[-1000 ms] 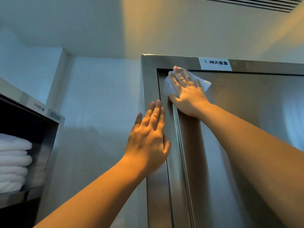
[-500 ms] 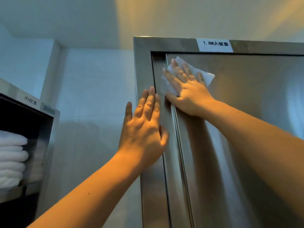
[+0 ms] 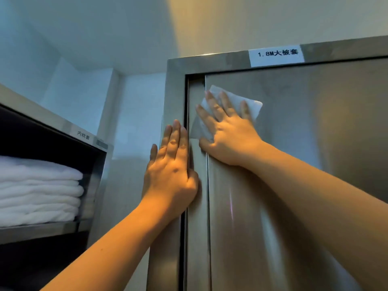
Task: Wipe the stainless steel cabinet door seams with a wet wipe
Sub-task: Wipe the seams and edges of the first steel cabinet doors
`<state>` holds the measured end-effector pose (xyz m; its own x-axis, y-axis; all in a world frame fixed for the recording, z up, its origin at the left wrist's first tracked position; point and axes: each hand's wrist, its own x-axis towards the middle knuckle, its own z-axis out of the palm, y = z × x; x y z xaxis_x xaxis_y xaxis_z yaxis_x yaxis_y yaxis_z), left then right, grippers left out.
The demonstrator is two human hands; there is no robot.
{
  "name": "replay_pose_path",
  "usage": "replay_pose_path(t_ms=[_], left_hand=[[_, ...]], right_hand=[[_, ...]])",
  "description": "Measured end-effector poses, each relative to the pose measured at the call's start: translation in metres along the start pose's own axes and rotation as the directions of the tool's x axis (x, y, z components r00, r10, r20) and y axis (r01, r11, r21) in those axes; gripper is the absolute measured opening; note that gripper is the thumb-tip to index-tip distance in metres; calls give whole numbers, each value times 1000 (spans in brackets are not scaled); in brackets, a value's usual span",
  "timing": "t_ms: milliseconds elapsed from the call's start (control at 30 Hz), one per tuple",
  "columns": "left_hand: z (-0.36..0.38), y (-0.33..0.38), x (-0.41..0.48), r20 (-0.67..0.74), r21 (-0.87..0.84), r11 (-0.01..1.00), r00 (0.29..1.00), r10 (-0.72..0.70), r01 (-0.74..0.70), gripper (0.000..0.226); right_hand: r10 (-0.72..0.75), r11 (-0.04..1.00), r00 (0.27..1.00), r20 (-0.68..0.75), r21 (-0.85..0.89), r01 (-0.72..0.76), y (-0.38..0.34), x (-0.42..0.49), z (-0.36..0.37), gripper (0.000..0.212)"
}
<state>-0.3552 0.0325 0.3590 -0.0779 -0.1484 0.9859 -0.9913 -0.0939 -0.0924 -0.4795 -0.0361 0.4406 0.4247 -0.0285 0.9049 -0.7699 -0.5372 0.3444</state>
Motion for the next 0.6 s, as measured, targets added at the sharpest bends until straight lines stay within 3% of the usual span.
replay_pose_path(t_ms=[200,600], left_hand=[[1,-3,-7,3,1,1000,1000,6,-6,66],[2,-8,-13,-27,-71,997,999,36,-38,67]], right_hand=[[29,999,999,29,-41,-28,9,49,-21,64],[99,995,994,-42,19,-98,-9,9,-4,59]])
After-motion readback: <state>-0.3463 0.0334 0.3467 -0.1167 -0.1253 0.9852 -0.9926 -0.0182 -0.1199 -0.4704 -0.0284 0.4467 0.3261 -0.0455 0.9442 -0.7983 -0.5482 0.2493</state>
